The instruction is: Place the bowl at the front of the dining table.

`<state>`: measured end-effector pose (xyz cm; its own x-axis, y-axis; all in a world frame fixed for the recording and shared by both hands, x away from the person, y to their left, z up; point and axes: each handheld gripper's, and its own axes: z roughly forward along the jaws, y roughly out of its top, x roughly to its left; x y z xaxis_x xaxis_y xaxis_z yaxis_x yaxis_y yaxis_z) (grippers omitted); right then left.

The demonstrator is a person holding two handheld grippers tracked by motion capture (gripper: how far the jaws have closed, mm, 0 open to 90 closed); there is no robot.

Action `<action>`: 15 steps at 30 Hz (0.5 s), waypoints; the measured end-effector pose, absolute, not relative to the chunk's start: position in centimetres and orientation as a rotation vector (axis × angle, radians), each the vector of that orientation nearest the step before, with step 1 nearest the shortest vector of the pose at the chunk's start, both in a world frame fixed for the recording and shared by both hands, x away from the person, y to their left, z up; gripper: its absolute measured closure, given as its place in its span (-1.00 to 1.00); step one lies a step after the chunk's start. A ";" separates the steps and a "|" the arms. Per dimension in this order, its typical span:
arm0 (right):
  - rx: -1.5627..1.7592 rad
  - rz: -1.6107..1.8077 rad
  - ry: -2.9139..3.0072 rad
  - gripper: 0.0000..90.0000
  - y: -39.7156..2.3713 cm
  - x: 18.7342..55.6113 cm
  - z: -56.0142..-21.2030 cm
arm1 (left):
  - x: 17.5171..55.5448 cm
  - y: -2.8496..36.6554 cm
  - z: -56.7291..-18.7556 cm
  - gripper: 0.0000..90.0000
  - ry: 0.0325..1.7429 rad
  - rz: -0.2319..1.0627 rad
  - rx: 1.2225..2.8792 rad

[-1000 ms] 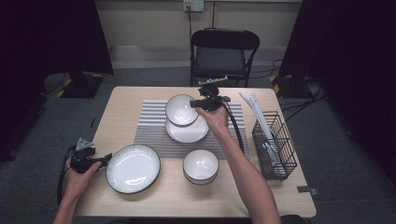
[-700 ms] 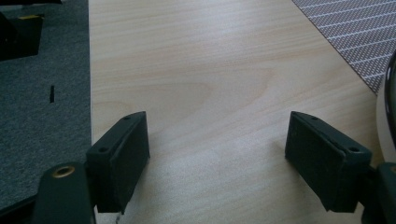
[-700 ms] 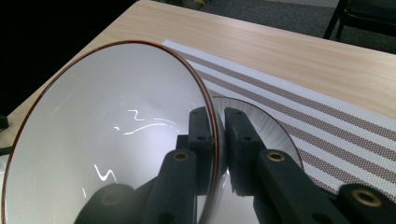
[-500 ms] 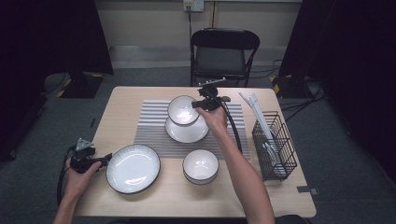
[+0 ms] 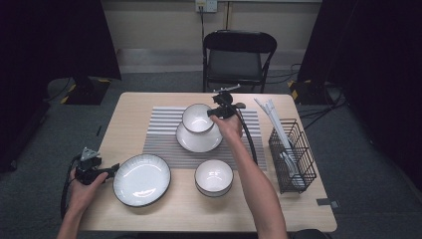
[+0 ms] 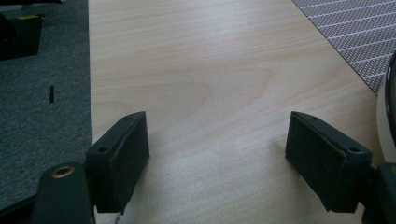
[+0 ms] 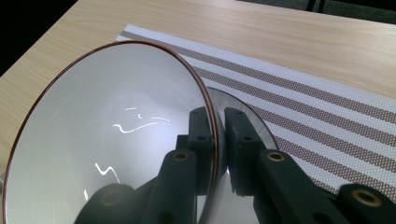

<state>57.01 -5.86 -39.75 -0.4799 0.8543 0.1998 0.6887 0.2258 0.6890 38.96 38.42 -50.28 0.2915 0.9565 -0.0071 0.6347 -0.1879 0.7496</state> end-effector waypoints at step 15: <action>1.515 1.032 2.301 0.82 -5.2 57.9 -41.9 | 39.0 38.5 -50.3 -0.54 1.419 0.628 1.914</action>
<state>57.93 -5.24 -41.87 -0.4550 0.8671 0.2025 0.7280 0.2312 0.6454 38.99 38.46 -50.27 0.2945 0.9556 -0.0089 0.6357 -0.1889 0.7484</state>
